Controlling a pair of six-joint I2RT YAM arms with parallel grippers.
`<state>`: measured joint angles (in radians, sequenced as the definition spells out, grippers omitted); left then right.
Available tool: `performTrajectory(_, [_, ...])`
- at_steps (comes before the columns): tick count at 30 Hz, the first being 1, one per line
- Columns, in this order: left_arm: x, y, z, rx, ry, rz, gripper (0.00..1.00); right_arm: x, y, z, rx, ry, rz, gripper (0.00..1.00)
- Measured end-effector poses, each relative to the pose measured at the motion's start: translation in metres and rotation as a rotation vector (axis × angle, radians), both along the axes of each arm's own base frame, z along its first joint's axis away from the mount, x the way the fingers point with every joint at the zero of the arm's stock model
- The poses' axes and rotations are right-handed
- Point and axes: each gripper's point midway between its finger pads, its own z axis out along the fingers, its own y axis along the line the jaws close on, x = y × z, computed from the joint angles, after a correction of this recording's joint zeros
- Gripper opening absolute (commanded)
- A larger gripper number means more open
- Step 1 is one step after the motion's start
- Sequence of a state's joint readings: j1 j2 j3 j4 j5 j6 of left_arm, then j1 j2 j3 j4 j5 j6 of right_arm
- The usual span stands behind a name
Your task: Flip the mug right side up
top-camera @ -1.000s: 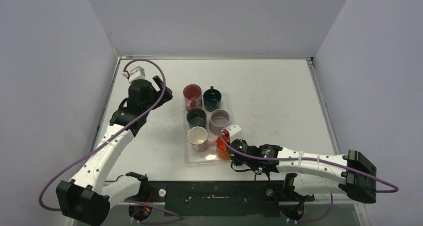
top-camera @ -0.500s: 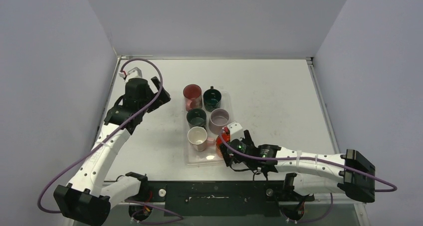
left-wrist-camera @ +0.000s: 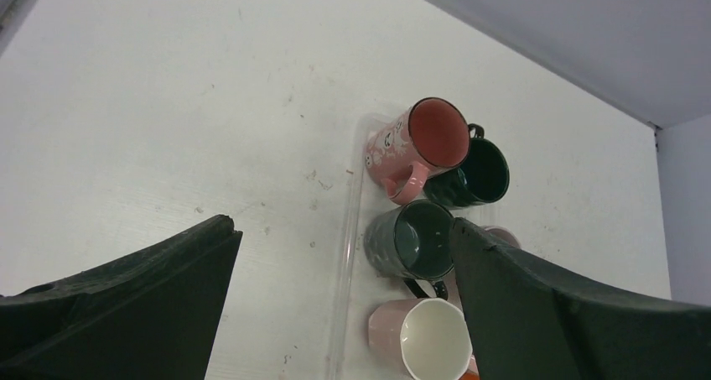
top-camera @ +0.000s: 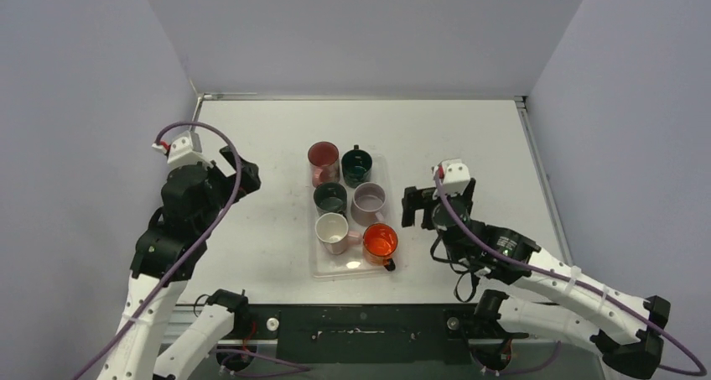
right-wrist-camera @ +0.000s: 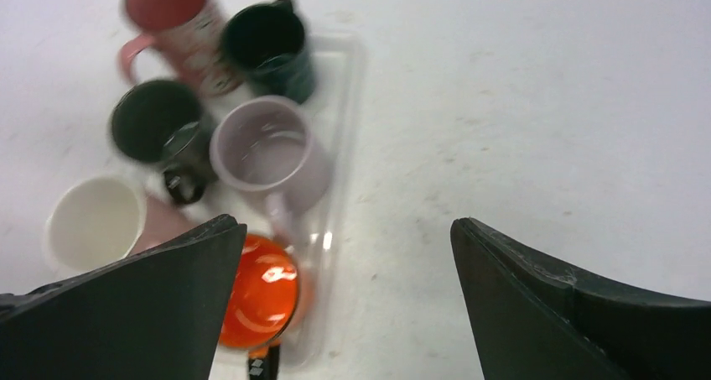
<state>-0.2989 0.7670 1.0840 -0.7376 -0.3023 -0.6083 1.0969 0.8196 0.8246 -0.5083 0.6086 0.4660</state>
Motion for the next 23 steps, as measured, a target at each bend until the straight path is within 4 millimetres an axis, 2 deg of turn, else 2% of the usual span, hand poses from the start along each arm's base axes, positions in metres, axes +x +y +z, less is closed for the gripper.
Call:
performTrajectory(3, [-0.013, 0.008, 0.016, 0.011, -0.069, 0.007, 0.96, 0.031, -0.038, 0.011, -0.017, -0.018, -0.169, 1.0])
performTrajectory(6, [-0.021, 0.014, 0.023, 0.025, -0.098, 0.016, 0.96, 0.055, -0.085, 0.007, -0.048, 0.0, -0.327, 1.0])
performTrajectory(9, [-0.028, 0.019, 0.025, 0.043, -0.091, 0.021, 0.96, 0.068, -0.124, 0.004, -0.063, 0.022, -0.437, 1.0])
performTrajectory(10, [-0.03, 0.02, 0.027, 0.05, -0.089, 0.022, 0.96, 0.068, -0.127, 0.004, -0.068, 0.026, -0.439, 1.0])
performTrajectory(11, [-0.033, 0.022, 0.029, 0.057, -0.086, 0.025, 0.96, 0.071, -0.141, 0.006, -0.069, 0.03, -0.483, 1.0])
performTrajectory(15, [-0.046, 0.03, 0.04, 0.067, -0.101, 0.045, 0.96, 0.07, -0.162, 0.017, -0.069, 0.02, -0.54, 1.0])
performTrajectory(23, [-0.062, 0.039, 0.039, 0.079, -0.1, 0.057, 0.96, 0.061, -0.169, 0.031, -0.056, 0.001, -0.549, 1.0])
